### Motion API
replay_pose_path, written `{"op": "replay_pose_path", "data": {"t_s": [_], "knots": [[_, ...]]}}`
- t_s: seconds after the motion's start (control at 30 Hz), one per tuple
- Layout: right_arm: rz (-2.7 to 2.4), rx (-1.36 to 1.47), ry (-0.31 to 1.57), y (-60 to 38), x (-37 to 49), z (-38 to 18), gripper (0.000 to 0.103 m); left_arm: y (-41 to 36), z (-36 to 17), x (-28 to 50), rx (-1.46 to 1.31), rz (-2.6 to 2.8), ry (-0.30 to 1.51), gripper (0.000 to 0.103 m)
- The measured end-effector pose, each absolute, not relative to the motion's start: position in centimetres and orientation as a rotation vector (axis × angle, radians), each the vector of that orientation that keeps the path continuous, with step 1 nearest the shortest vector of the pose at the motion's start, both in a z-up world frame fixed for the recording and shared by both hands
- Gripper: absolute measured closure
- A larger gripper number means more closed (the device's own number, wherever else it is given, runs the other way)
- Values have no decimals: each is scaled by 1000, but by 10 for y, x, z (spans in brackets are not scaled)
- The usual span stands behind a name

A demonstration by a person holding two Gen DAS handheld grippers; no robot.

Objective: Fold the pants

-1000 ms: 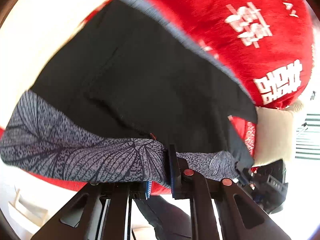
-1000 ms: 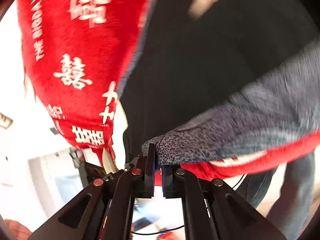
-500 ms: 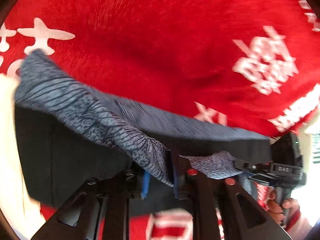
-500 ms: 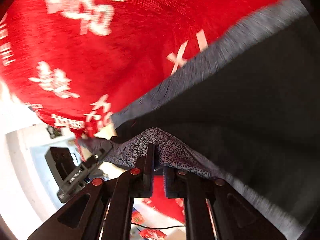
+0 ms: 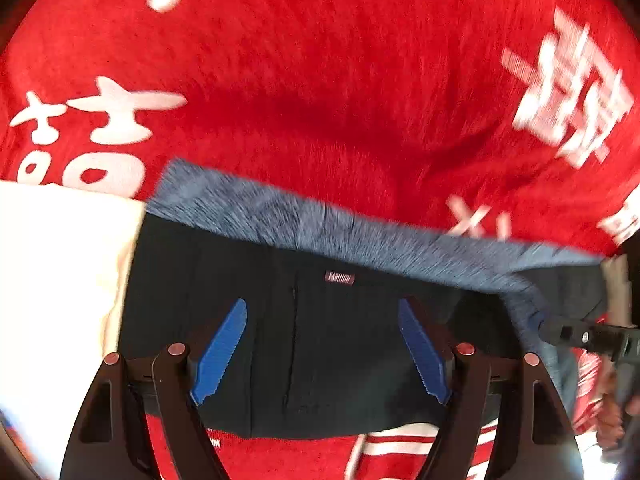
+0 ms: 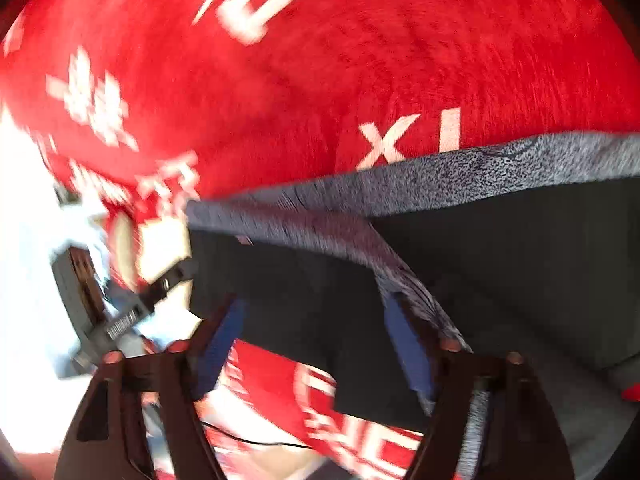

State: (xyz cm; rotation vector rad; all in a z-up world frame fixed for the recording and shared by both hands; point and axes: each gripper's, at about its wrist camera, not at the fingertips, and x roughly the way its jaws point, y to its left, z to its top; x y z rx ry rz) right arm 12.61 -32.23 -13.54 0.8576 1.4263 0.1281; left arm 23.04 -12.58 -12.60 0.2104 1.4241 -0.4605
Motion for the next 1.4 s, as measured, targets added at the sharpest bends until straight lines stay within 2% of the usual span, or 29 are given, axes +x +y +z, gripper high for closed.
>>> {"op": "replay_pose_path", "data": {"t_s": [0.07,0.1,0.13,0.2,0.23,0.27,0.3,0.33,0.5,0.73,0.83,1.0,1.2,1.27,1.37,1.4], "knots": [[71,747,1484,-317,129,-155,57,-140,-156,229,305,-405,1445,24],[50,720,1486,-320,131,-162,74,-145,-165,229,352,-370,1436,24],[31,715,1475,-324,133,-164,83,-152,-169,228,404,-344,1406,24],[31,816,1418,-339,128,-157,83,-165,-165,225,465,-340,1388,24],[47,860,1389,-345,123,-150,73,-168,-159,222,450,-365,1398,24],[69,904,1348,-353,110,-137,63,-170,-149,217,414,-402,1414,24],[66,911,1326,-358,100,-128,36,-172,-141,211,394,-418,1421,24],[34,891,1287,-366,76,-111,23,-175,-129,199,376,-451,1429,24],[-148,947,1266,-400,-40,-87,23,-204,-105,126,375,-624,1499,24],[-618,1216,1232,-397,-265,-105,23,-268,-121,7,362,-899,1665,24],[-740,1305,1177,-380,-319,-115,23,-286,-133,-18,383,-953,1707,24],[-846,1377,1157,-354,-368,-145,24,-294,-141,-39,391,-977,1740,24],[-798,1370,1125,-352,-371,-162,26,-296,-142,-51,420,-985,1729,24],[-767,1364,1105,-355,-367,-165,29,-300,-146,-55,435,-984,1721,24],[-709,1373,1092,-363,-365,-172,40,-300,-153,-57,453,-961,1720,24],[-680,1379,1093,-366,-361,-174,47,-301,-154,-59,453,-952,1714,24]]}}
